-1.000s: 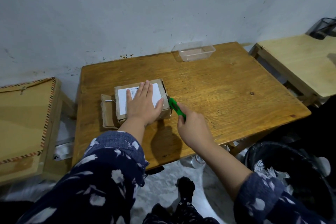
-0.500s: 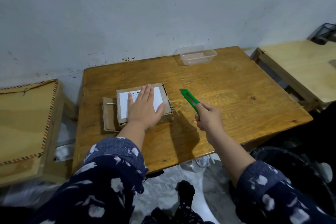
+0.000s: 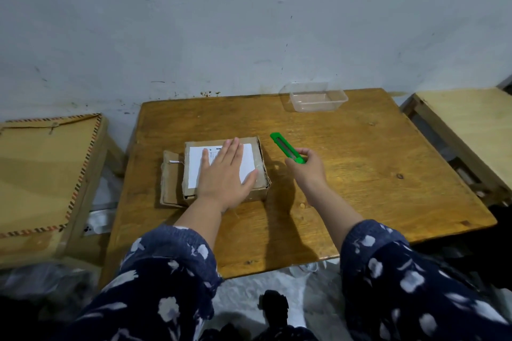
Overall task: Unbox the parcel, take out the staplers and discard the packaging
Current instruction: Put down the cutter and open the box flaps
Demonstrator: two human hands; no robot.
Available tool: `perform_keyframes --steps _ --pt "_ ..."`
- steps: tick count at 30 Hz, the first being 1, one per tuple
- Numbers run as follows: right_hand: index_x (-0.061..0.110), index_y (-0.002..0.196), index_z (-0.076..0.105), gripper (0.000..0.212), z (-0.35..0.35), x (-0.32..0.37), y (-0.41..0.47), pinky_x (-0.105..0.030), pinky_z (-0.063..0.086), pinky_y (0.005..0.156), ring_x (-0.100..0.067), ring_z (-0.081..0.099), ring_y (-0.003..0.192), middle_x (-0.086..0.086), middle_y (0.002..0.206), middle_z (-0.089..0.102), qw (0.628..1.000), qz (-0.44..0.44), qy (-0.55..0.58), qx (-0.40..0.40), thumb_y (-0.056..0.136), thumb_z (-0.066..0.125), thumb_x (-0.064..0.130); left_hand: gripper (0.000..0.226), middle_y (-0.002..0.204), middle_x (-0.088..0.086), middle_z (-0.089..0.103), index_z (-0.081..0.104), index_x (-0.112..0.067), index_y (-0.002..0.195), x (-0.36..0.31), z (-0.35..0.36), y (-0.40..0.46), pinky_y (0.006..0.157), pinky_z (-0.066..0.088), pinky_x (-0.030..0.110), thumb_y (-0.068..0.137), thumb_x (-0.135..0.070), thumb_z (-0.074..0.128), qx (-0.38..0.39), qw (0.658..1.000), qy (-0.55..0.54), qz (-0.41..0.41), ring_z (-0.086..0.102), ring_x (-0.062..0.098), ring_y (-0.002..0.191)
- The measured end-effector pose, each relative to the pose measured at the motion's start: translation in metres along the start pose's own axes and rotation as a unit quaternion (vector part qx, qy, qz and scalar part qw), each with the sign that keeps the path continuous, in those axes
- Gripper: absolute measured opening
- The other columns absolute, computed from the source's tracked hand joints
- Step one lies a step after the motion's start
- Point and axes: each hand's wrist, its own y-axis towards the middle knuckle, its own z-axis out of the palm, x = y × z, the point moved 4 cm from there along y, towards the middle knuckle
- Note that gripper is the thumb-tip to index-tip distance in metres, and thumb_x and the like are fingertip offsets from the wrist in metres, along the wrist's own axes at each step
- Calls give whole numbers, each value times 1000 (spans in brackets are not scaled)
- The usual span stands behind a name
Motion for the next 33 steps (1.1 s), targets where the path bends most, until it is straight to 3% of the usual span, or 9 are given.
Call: perform_keyframes --steps 2,4,8,16,22,27,33 --pt "22 113 56 27 10 -1 18 -38 56 71 -15 62 77 3 92 61 998 -19 -55 1 87 62 20 73 161 -6 -9 -4 -22 153 0 -1 -1 118 -7 50 94 -63 10 -7 1000 -4 -3 -13 9 147" --pt "26 114 61 29 19 -1 37 -45 53 83 -23 64 93 -1 101 66 990 -42 -133 -18 85 62 30 73 161 -7 -8 -4 -23 153 0 -2 0 118 -5 51 93 -63 9 -14 1000 -3 -5 -12 8 147" --pt "31 125 59 38 35 6 77 -41 35 98 -27 45 121 -5 127 54 956 -78 -281 -45 89 58 41 74 161 -8 -6 -2 -24 153 1 -4 3 119 -4 49 92 -64 9 -24 1000 -5 -10 -10 7 146" --pt "34 129 55 41 76 31 146 -42 30 92 -29 37 120 -6 133 46 942 -70 -323 -46 89 55 43 73 159 -10 -5 3 -25 154 6 -4 11 117 -10 43 93 -64 17 -37 999 -11 -22 -11 4 144" --pt "35 132 52 43 89 36 169 -42 31 96 -28 37 122 -9 134 44 939 -64 -339 -15 90 55 43 73 159 -11 4 11 -25 153 7 -1 11 119 -4 43 92 -64 22 -49 998 -24 -27 -2 3 146" --pt "35 141 39 58 79 38 159 -43 31 101 -29 35 126 -11 139 38 938 -78 -338 10 88 58 45 74 159 -12 0 7 -27 153 6 -2 11 119 -5 44 91 -66 16 -39 998 -34 -33 -5 3 146" --pt "29 127 56 36 63 28 99 -42 35 105 -26 36 128 -7 134 43 948 -138 -283 39 91 56 36 77 160 -13 -7 -1 -28 153 4 -4 9 119 -8 45 88 -67 6 -13 999 -38 -27 -13 2 145"
